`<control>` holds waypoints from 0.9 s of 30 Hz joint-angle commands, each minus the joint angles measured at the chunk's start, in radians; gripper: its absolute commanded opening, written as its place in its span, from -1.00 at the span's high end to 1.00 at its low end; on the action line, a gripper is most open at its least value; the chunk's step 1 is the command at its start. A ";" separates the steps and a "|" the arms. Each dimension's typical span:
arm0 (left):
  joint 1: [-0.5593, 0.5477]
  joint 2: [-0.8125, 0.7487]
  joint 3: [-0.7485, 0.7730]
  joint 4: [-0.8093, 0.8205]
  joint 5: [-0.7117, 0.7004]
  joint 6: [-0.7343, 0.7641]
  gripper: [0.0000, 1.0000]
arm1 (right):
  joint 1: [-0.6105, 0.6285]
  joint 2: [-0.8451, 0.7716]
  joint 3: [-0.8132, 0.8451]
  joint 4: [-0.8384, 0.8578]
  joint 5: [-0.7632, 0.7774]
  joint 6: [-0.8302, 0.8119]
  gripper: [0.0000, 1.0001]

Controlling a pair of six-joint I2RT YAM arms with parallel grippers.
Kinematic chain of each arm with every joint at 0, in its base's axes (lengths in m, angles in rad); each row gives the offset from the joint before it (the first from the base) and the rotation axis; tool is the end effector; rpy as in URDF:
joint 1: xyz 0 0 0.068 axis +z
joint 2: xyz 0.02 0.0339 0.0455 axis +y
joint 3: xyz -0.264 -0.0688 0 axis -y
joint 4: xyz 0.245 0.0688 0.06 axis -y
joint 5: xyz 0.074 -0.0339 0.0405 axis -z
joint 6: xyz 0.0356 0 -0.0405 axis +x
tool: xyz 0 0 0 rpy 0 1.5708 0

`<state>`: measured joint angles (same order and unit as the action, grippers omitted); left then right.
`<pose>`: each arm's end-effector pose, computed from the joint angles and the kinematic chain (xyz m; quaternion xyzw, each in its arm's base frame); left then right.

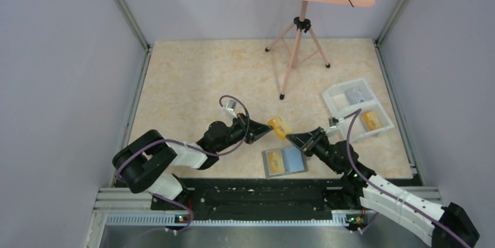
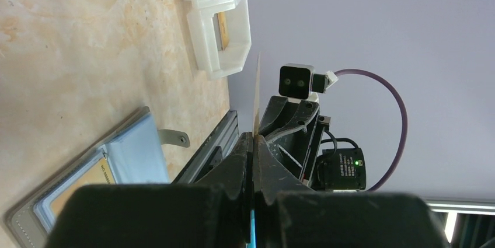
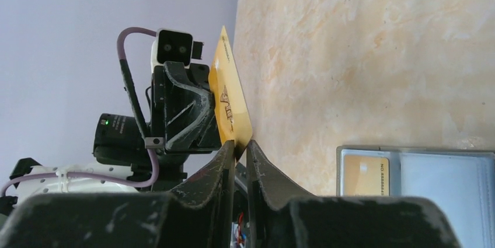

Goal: Take the credit cards out of the card holder
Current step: Place the credit card in the storage box.

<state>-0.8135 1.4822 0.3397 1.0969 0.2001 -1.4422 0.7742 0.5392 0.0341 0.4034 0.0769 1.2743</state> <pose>0.1747 -0.1951 0.1735 -0.1568 0.7055 -0.6520 0.2293 0.1062 0.1000 0.1719 0.2085 0.7121 0.5574 0.3725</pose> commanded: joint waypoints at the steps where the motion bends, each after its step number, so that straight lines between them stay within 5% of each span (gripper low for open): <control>1: -0.012 -0.003 -0.010 0.095 0.036 -0.013 1.00 | -0.010 -0.006 0.064 0.059 0.017 -0.045 0.72; 14: -0.012 -0.014 -0.011 0.097 0.046 -0.001 0.95 | -0.011 0.004 0.076 0.049 0.054 -0.059 1.00; 17: -0.013 -0.036 -0.010 0.056 0.039 0.024 0.42 | -0.021 -0.027 0.131 -0.052 0.094 -0.121 1.00; 27: -0.012 -0.209 0.052 -0.270 0.014 0.185 -0.82 | -0.233 0.006 0.423 -0.493 0.022 -0.350 1.00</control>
<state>-0.8219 1.3582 0.3401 0.9581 0.2192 -1.3552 0.6312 0.5133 0.3210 0.1001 0.1349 1.0607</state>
